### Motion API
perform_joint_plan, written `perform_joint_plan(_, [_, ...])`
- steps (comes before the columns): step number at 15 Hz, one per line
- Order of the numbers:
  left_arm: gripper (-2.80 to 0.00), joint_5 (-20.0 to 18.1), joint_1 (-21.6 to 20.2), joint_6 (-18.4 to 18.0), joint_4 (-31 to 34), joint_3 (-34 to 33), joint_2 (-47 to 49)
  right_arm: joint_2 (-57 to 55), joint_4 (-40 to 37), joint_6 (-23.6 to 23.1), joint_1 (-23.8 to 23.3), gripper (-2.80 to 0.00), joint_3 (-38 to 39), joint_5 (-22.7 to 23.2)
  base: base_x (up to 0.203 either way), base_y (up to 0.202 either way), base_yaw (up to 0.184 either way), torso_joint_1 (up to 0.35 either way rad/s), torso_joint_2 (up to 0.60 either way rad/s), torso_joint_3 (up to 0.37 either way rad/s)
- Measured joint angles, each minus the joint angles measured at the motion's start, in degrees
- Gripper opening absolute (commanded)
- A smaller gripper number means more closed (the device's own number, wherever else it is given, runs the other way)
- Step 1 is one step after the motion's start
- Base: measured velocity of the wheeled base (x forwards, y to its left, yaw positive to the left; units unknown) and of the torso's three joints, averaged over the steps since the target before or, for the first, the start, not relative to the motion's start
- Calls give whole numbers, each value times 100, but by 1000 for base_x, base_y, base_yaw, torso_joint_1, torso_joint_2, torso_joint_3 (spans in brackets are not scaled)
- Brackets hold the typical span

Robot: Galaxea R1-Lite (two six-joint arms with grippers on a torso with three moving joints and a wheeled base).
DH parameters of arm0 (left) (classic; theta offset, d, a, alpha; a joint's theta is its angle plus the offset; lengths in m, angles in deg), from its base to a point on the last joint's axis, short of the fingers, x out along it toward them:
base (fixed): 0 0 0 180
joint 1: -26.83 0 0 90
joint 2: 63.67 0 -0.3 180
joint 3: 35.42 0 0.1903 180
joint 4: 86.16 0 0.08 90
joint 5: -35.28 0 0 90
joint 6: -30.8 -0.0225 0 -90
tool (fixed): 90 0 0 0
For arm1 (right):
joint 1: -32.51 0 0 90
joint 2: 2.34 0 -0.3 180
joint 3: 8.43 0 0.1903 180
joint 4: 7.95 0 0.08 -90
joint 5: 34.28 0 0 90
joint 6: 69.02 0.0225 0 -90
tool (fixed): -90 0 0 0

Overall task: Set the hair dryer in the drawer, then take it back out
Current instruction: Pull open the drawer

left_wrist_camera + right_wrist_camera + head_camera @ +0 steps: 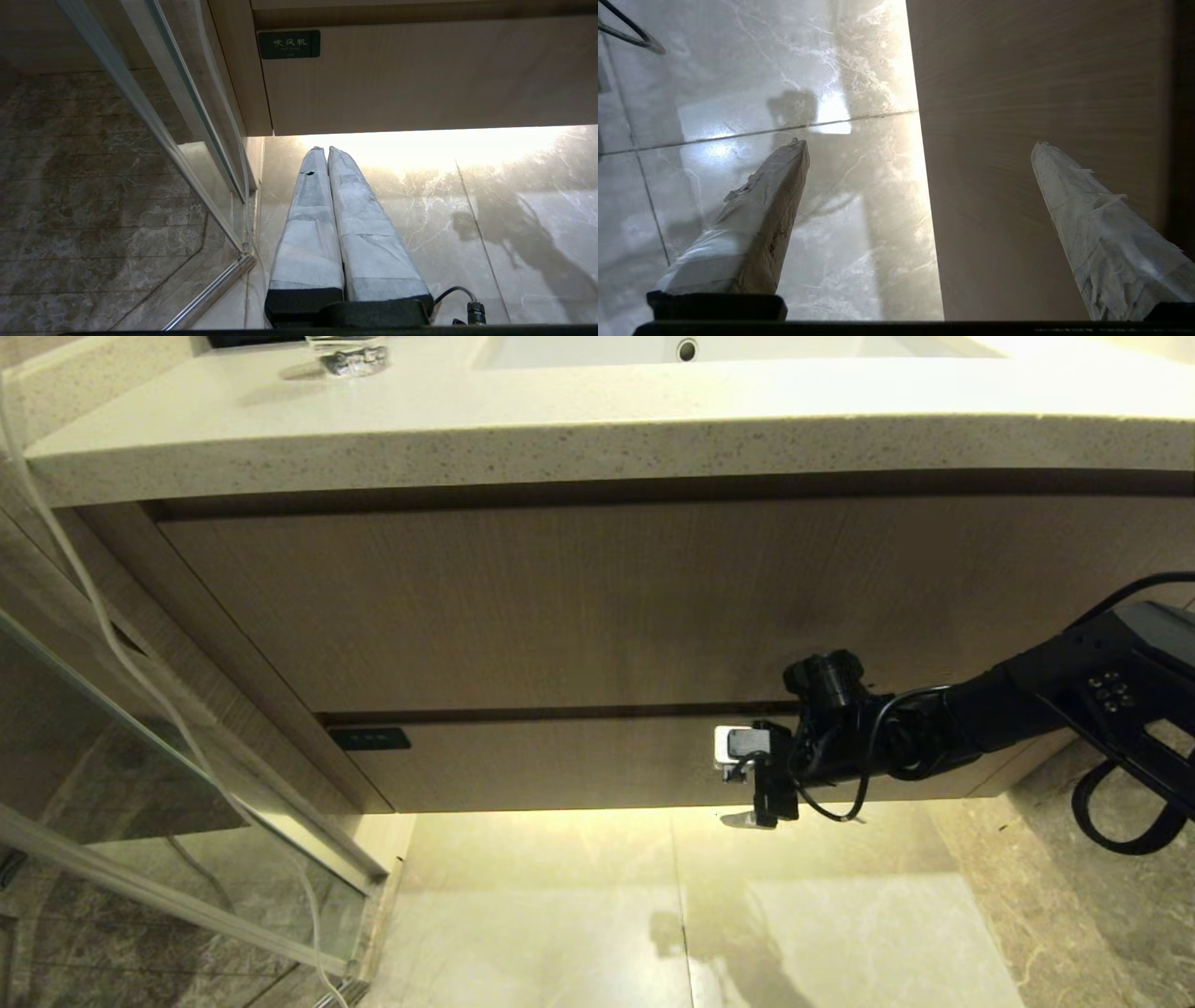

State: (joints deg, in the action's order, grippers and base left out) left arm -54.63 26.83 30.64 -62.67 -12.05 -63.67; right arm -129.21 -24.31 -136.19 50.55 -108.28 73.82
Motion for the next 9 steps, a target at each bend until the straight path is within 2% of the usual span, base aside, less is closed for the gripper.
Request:
perform_joint_plan(6, [-280, 2, 0, 0, 1, 0, 0, 194, -245, 28, -22, 0, 6, 7, 0, 0, 0, 0, 0, 0])
perform_joint_plan(9, [-280, 1, 0, -1, 1, 0, 0, 543, -245, 24, -66, 0, 419, -91, 0, 0, 0, 0, 0, 0])
